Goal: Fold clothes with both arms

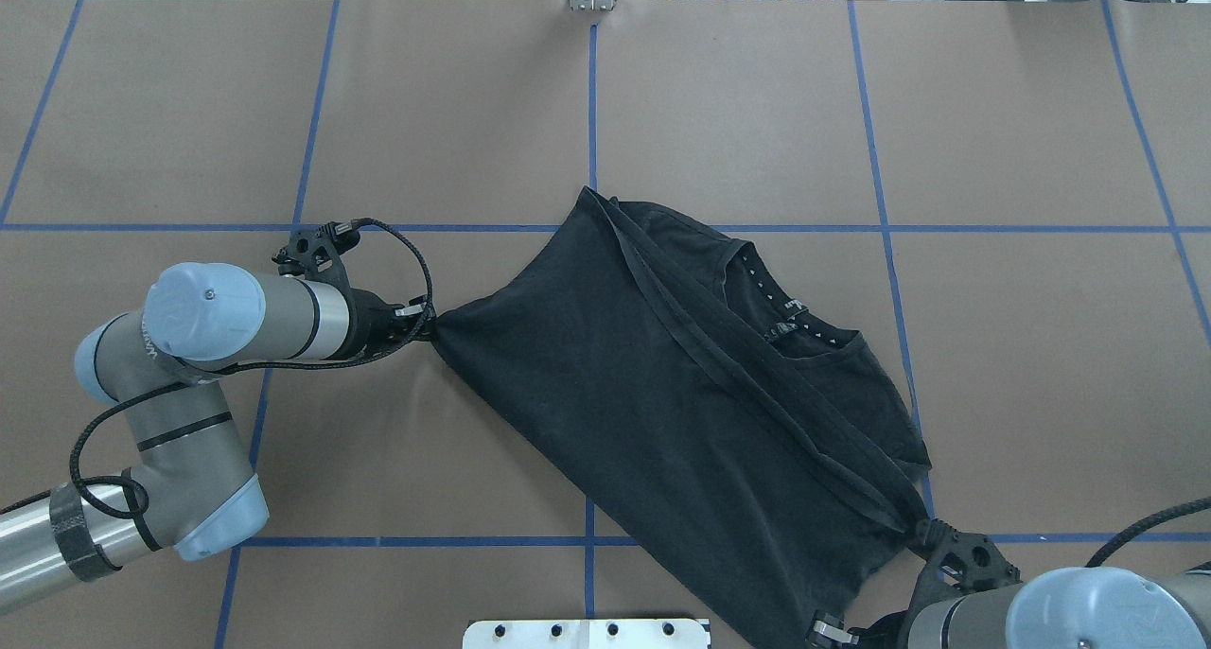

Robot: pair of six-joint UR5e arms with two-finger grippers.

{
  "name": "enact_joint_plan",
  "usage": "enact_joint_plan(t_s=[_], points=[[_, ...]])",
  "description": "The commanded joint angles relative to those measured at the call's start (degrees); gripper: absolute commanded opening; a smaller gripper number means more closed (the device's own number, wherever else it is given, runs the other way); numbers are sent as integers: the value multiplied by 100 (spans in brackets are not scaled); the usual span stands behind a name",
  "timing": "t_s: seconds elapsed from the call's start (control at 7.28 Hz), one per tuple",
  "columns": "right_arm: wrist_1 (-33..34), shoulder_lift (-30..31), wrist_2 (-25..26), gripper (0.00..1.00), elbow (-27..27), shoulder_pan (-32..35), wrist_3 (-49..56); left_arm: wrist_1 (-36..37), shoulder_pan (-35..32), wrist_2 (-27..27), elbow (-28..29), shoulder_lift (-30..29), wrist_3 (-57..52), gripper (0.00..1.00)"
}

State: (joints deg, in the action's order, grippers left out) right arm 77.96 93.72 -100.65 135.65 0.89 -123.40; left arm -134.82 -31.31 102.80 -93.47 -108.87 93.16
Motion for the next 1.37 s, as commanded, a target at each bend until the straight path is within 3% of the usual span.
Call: enact_joint_plan(t_s=[0.0, 0.27, 0.69, 0.96, 1.24], points=[[-9, -12, 10, 100, -4, -1, 0, 0, -173, 3, 31, -117, -8, 0], [-9, -30, -8, 100, 83, 95, 0, 0, -384, 3, 362, -423, -17, 0], [0, -21, -17, 100, 181, 690, 26, -44, -892, 3, 1415, -1309, -674, 0], [-9, -99, -25, 100, 172, 1166, 61, -157, -1323, 12, 2530, -2082, -1193, 0], [-9, -328, -17, 100, 137, 1736, 105, -840, -1562, 3, 3952, -2943, -1502, 0]])
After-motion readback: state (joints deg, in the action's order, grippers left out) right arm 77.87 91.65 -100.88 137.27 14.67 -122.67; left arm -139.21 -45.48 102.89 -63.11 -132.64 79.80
